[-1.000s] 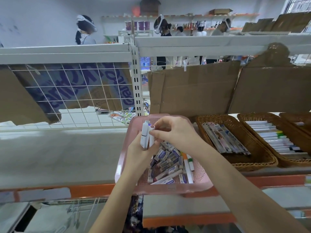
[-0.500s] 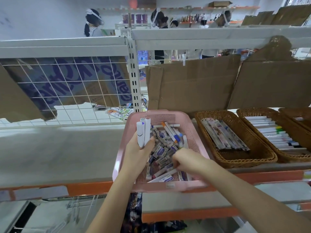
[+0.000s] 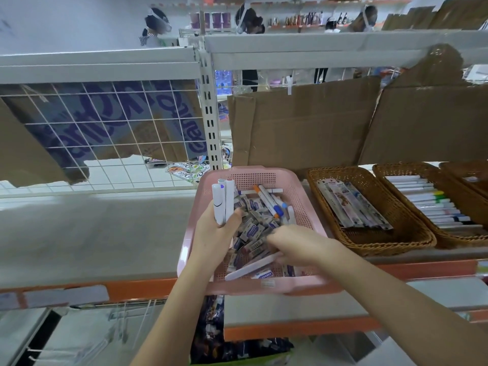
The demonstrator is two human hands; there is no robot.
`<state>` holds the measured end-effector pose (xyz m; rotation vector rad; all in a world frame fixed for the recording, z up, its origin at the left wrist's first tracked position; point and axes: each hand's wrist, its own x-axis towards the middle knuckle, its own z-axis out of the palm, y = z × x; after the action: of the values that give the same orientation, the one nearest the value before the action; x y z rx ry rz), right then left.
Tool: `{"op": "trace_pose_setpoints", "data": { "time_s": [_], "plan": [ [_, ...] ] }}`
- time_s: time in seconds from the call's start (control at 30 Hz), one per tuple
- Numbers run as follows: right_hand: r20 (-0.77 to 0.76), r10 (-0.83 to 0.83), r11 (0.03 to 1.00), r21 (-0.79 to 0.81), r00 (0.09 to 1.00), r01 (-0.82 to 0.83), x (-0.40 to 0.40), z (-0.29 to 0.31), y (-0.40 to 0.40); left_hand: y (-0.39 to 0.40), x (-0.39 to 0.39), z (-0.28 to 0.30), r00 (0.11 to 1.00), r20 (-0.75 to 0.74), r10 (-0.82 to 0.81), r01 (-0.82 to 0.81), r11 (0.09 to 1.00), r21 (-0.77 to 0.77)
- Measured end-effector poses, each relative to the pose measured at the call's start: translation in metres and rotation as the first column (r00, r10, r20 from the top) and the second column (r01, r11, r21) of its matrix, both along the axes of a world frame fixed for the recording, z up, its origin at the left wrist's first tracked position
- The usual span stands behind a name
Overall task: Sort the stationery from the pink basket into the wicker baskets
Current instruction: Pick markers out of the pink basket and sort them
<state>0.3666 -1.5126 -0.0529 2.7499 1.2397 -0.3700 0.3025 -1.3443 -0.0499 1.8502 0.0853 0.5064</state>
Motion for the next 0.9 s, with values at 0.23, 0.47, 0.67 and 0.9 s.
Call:
{"op": "trace_pose_setpoints", "data": {
  "time_s": [0.23, 0.47, 0.67, 0.9],
  "plan": [
    [-0.327, -0.085, 0.802, 0.539, 0.941, 0.259, -0.003, 0.060, -0.014, -0.005, -0.004, 0.005, 0.992, 0.000, -0.123, 0.123, 0.992, -0.001],
    [-0.360, -0.007, 0.638, 0.717, 0.933, 0.282, -0.017, 0.104, -0.005, -0.011, -0.013, 0.015, 0.974, 0.054, -0.218, 0.222, 0.970, -0.100],
    [-0.396, -0.070, 0.535, 0.759, 0.915, 0.370, -0.027, 0.101, 0.010, -0.014, -0.011, 0.015, 0.975, 0.091, -0.204, 0.211, 0.975, -0.067],
    [-0.390, -0.122, 0.470, 0.787, 0.913, 0.399, -0.032, 0.089, 0.011, -0.011, -0.004, 0.005, 0.977, 0.020, -0.212, 0.212, 0.977, 0.017]
  ]
}}
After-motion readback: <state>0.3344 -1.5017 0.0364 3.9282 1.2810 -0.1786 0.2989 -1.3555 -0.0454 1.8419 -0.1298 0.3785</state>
